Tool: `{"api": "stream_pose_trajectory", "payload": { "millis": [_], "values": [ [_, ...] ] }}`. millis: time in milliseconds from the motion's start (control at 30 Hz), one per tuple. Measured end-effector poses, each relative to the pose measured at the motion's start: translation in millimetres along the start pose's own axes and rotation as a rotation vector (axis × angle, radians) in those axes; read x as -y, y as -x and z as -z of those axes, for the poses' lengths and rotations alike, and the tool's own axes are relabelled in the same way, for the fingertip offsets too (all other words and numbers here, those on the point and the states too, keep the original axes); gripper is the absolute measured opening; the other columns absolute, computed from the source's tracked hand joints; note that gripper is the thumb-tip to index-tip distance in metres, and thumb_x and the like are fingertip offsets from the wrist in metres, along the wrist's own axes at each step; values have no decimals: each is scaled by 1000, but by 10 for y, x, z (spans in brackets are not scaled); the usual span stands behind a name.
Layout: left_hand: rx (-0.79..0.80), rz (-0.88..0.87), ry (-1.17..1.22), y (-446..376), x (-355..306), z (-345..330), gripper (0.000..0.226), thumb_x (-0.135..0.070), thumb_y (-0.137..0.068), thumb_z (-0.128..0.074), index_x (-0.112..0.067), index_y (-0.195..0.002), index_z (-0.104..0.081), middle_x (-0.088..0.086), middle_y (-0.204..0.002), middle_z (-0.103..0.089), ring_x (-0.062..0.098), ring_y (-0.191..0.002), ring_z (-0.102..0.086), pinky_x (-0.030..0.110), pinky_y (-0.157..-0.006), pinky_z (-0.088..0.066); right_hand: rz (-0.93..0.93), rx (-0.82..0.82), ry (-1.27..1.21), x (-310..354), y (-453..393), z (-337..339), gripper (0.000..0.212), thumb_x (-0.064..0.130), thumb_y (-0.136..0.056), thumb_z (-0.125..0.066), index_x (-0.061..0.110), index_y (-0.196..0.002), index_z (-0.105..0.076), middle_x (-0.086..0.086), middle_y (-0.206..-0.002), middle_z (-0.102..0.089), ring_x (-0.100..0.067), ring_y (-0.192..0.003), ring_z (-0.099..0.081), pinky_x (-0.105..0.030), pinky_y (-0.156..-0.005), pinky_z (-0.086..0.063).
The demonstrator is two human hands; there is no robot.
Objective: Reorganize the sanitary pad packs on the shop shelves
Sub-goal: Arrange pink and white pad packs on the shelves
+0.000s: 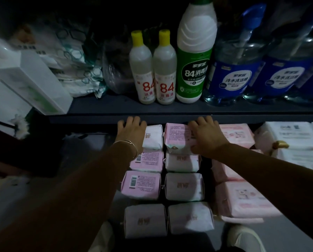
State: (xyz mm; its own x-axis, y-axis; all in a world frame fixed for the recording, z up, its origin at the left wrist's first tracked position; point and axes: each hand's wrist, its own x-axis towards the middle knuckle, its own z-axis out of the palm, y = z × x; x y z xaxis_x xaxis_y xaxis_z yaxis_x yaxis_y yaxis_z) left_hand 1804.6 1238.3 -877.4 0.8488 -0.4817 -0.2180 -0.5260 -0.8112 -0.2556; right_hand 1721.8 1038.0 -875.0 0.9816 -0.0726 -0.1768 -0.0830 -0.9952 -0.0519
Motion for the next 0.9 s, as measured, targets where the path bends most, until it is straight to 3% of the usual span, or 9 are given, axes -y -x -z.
{"api": "stream_pose_trajectory", "payload": {
  "millis": [133, 300, 400, 500, 700, 900],
  "values": [
    [135, -24, 171, 31, 165, 252, 71, -27, -69, -74, -17, -127, -37, 6, -128, -44, 25, -120, -41, 38, -96, -34, -17, 3, -323, 9, 16, 283, 72, 26, -69, -77, 10, -130, -43, -10, -123, -42, -28, -114, -43, -32, -92, -39],
    [110, -77, 357, 242, 468, 877, 65, -19, -61, -78, -16, -116, -46, 6, -116, -49, 22, -108, -45, 28, -82, -40, 46, -26, -553, 5, 238, 936, 76, 22, -64, -84, 11, -130, -48, -3, -117, -44, -16, -106, -45, -23, -89, -39],
    [86, -94, 457, 433, 637, 1382, 63, -13, -58, -80, -17, -114, -49, 5, -112, -54, 21, -100, -53, 28, -78, -46, 85, -74, -582, 30, 397, 1437, 69, 20, -65, -84, 12, -125, -50, 4, -109, -44, -12, -99, -46, -21, -85, -39],
    [39, -111, 543, 635, 782, 1902, 70, -10, -57, -80, -21, -118, -47, 3, -108, -59, 21, -95, -58, 33, -80, -53, 110, -150, -572, 27, 507, 1945, 66, 19, -64, -84, 10, -122, -54, -3, -112, -56, -18, -100, -55, -27, -86, -46],
    [-57, -145, 553, 910, 1027, 2867, 63, -12, -64, -81, -21, -117, -48, -2, -103, -59, 16, -90, -57, 24, -70, -47, 149, -253, -684, -8, 720, 2871, 57, 9, -68, -81, 11, -119, -55, 0, -109, -60, -17, -96, -61, -27, -79, -53],
    [-164, -144, 575, 915, 1226, 3531, 58, -15, -63, -81, -24, -112, -51, -1, -103, -63, 19, -93, -62, 35, -78, -56, 152, -357, -753, -44, 723, 3498, 56, 8, -68, -81, 15, -117, -55, 1, -103, -63, -11, -87, -62, -20, -69, -53]
  ]
}}
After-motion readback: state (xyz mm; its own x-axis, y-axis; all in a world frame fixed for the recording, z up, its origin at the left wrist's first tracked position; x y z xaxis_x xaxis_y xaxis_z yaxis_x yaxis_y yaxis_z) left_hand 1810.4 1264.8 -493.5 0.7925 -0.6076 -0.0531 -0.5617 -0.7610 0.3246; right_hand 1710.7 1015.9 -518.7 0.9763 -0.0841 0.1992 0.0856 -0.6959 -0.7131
